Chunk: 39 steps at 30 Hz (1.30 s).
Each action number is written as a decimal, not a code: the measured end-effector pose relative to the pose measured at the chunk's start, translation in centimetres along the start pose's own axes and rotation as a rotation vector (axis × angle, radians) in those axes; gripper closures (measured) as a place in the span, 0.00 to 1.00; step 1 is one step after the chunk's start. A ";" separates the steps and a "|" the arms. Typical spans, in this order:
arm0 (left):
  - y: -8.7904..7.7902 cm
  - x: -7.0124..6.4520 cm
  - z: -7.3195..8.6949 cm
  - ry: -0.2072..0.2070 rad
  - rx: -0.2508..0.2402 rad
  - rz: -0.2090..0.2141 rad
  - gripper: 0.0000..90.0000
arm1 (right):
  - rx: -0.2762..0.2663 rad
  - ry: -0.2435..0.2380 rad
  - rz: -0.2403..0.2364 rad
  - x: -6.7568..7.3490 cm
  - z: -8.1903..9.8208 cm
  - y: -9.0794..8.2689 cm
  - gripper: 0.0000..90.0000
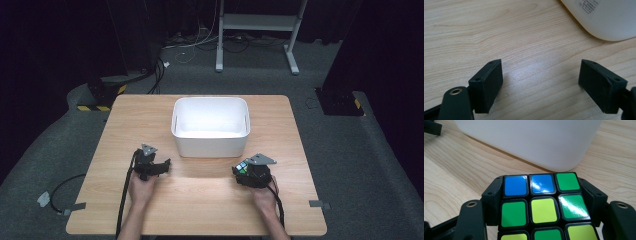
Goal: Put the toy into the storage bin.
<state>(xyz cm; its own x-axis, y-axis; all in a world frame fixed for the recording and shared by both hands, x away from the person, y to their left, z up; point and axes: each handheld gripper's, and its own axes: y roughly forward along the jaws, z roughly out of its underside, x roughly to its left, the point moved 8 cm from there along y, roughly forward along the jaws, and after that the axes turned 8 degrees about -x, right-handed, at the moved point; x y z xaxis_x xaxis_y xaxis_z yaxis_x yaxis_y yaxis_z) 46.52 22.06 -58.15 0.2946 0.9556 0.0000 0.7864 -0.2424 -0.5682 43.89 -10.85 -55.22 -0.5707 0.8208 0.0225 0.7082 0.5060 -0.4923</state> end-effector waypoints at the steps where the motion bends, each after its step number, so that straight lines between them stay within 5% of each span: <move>1: 0.0 0.0 0.0 0.000 0.000 0.000 0.22 | -0.001 0.000 -0.002 -0.1 0.0 -0.1 0.37; 24: 0.0 0.0 0.0 0.001 0.000 0.000 0.22 | 0.010 -0.007 -0.111 0.8 -1.5 -2.3 0.37; 32: 0.0 0.0 0.0 0.000 0.000 0.000 0.22 | 0.012 0.006 -0.191 1.4 -2.7 -2.9 0.37; 39: 0.0 0.0 0.0 0.000 0.000 0.000 0.22 | 0.011 -0.005 -0.190 1.4 -3.5 -3.3 0.37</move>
<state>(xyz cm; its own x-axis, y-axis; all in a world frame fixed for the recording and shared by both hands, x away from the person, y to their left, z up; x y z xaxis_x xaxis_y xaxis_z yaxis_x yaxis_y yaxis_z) 46.52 22.06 -58.15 0.2948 0.9556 -0.0001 0.7862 -0.2426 -0.5683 42.19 -10.49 -50.53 -0.6960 0.7093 0.1115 0.5827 0.6487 -0.4894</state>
